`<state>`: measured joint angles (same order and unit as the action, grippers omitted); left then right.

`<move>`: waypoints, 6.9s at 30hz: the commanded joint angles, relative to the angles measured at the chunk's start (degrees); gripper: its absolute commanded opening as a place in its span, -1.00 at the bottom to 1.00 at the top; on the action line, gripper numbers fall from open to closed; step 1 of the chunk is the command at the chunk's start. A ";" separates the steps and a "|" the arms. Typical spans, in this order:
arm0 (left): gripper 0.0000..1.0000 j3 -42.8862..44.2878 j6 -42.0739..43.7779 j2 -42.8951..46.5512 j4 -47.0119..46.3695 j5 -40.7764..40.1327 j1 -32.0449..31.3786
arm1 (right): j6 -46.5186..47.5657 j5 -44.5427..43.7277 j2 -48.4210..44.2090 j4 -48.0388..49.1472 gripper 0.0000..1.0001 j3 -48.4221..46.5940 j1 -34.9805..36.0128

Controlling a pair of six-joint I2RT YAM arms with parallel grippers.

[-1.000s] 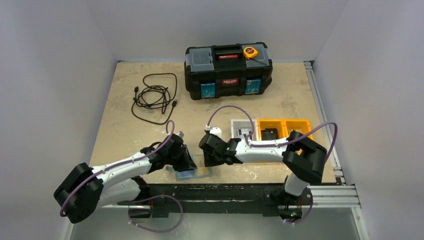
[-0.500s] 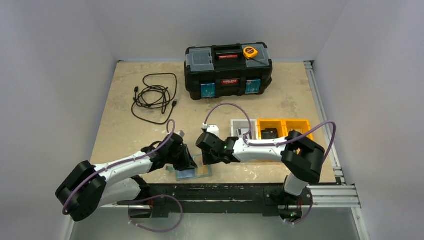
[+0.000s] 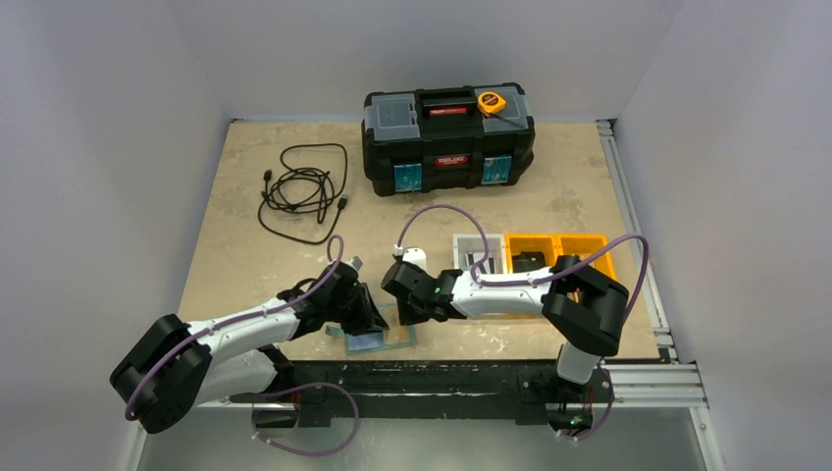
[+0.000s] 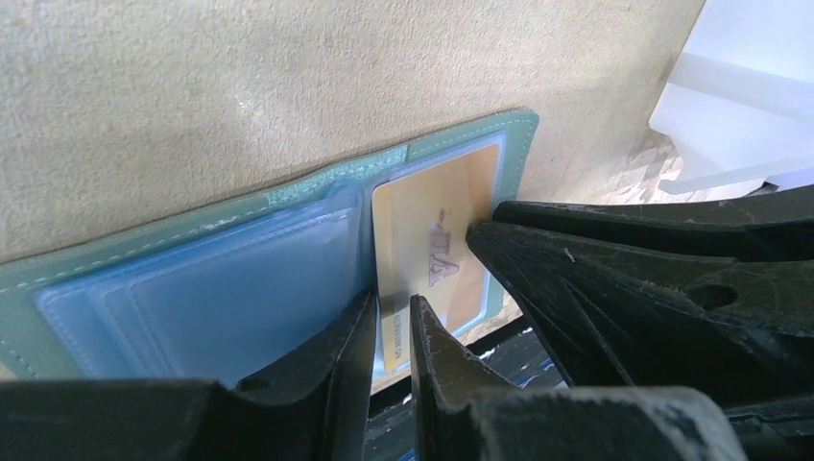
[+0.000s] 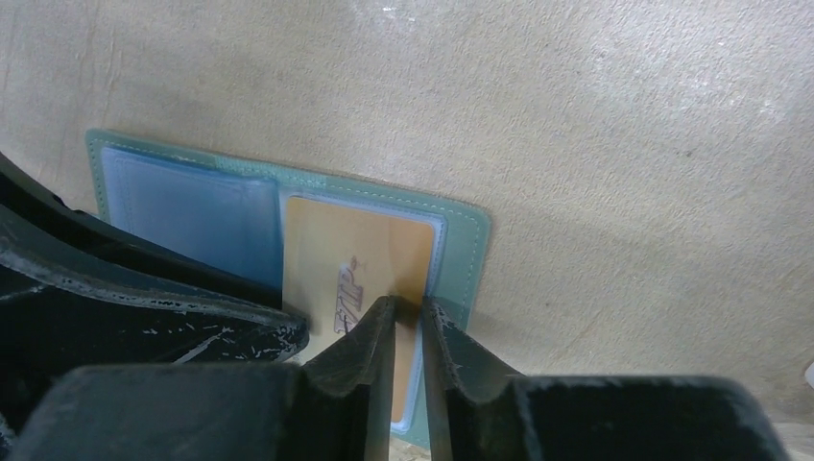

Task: Take the credit cards out of the card holder
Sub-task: Remove the credit card from the card holder, then place the credit card in the storage box.

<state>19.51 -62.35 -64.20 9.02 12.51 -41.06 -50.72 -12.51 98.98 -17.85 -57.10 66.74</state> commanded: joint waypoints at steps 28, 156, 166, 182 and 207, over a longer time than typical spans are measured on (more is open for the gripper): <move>-1.00 0.46 1.53 9.54 6.56 0.46 1.89 | -3.93 2.31 2.13 1.95 -1.00 4.29 -0.07; 0.59 19.38 13.59 18.40 21.12 16.38 17.94 | 3.63 -13.09 -38.29 -24.29 -1.00 4.22 -29.59; 0.59 20.12 15.08 14.79 20.84 18.01 17.94 | 8.78 -24.86 -36.60 -31.66 -1.00 1.78 -43.16; 0.59 20.30 16.83 12.13 19.58 21.78 17.94 | 7.51 -32.78 -27.88 -36.10 -0.98 -1.20 -56.02; 0.55 13.77 14.29 16.60 25.96 7.40 17.87 | 17.78 -16.58 -29.68 -28.39 0.46 0.72 -57.19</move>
<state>35.31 -47.16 -49.47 32.40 27.00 -23.35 -37.74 -35.33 74.00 -50.11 -55.90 9.26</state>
